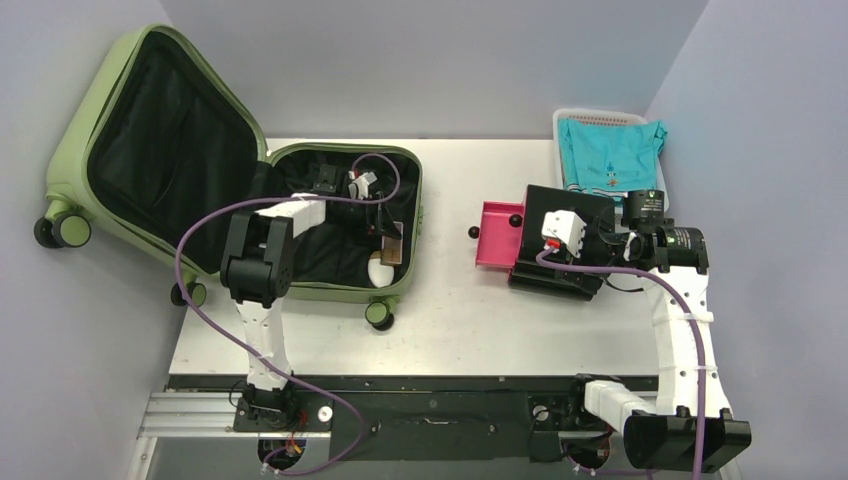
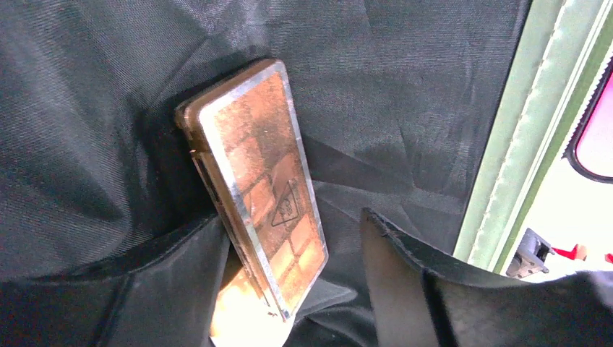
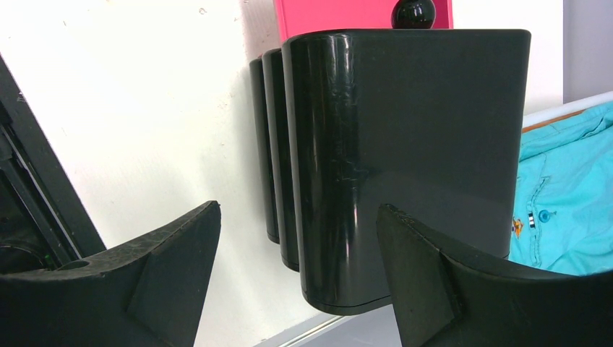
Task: Open, take out, and arrange the luggage
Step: Pick up the personal item from the luggage.
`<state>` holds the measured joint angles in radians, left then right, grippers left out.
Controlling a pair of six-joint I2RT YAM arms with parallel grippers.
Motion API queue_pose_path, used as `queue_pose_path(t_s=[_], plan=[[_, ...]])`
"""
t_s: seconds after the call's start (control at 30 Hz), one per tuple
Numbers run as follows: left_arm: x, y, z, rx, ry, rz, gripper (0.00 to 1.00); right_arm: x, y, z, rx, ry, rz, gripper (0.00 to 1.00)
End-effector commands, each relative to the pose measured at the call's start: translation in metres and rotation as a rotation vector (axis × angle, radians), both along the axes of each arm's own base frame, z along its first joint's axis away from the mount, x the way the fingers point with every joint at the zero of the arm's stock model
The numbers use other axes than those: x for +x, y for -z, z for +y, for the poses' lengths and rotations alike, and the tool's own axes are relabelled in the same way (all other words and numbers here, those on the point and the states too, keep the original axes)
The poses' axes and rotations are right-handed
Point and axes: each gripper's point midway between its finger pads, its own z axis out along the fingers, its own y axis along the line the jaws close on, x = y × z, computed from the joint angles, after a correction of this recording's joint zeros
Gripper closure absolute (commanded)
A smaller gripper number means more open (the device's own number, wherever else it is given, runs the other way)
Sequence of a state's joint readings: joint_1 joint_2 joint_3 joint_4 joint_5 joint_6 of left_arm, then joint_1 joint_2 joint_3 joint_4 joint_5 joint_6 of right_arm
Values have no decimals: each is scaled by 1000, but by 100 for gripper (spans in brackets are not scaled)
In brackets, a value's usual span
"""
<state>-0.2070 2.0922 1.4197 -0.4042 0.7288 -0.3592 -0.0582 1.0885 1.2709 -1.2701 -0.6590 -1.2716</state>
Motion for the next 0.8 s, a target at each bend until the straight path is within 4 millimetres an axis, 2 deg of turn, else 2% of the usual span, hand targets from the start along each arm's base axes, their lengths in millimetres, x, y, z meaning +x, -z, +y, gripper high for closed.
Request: queue_pose_path(t_s=[0.0, 0.1, 0.2, 0.3, 0.5, 0.77], plan=[[4, 23, 7, -57, -62, 30, 40, 2, -9, 6, 18, -25, -32, 26], [10, 17, 8, -97, -82, -2, 51, 1, -9, 6, 14, -25, -30, 26], [13, 10, 8, -128, -91, -21, 54, 1, -9, 5, 12, -25, -29, 26], [15, 4, 10, -155, -108, -31, 64, 2, -9, 6, 13, -26, -29, 26], [15, -2, 9, -200, -110, -36, 73, 2, -9, 7, 16, -29, -31, 26], [19, -15, 3, -282, -111, -62, 97, 2, -8, 6, 13, -24, -30, 26]])
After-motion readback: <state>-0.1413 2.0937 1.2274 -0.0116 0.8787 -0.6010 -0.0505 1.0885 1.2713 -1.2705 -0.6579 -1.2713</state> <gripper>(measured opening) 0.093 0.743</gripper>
